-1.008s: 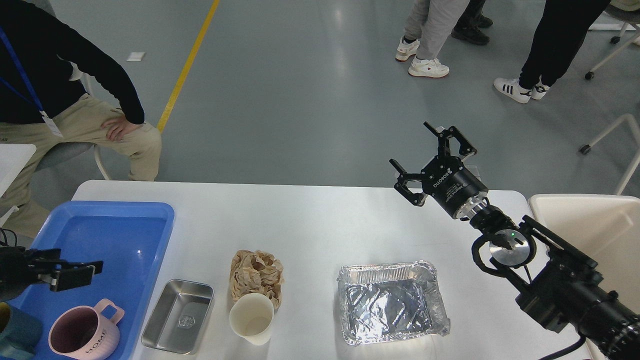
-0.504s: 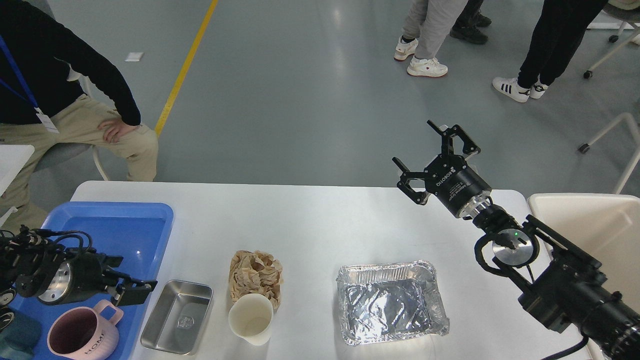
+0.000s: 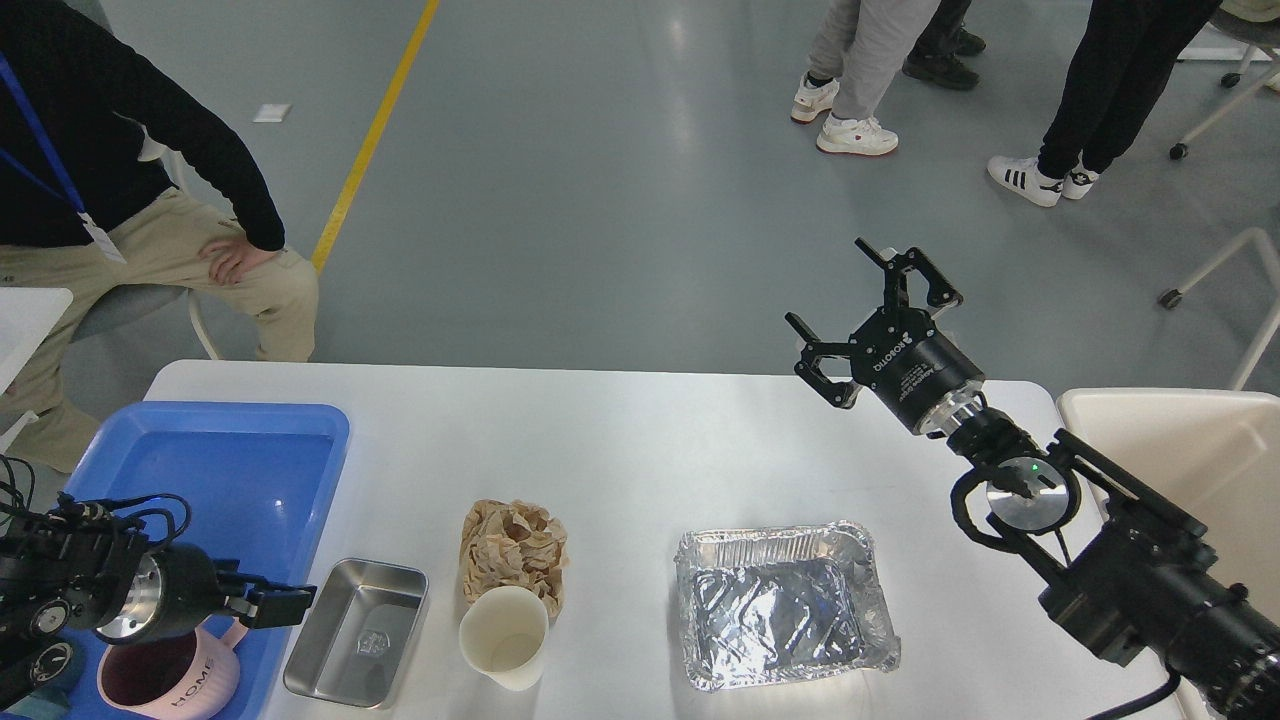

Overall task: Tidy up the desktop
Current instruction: 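Lower the left gripper toward the small steel tray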

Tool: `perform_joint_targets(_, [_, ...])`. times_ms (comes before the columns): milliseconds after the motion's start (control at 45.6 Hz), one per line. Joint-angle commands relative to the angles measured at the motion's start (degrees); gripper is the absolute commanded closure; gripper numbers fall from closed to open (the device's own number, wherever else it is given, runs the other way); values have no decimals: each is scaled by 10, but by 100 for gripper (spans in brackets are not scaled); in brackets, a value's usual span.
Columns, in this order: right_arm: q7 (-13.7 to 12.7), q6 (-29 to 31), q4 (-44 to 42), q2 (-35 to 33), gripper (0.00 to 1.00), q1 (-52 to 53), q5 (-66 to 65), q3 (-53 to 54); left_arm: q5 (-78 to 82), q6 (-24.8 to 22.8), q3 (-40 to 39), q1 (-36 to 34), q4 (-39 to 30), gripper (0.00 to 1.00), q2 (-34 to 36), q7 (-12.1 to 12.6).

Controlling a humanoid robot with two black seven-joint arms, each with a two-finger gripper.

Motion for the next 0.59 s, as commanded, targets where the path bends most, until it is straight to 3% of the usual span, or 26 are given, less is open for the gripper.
perform_joint_targets(0, [0,0,0,0,0,-1,0,0,-3,-1,-1,-2,1,3,-6,1])
perform_joint_targets(482, [0,1,0,-5,0,-3,0,0,-6,0,4,-1,23,3,-36,-9])
perform_joint_targets(570, [0,2,0,-6,0,-2,0,0,-5,0,5,-2,23,3,-43,-22])
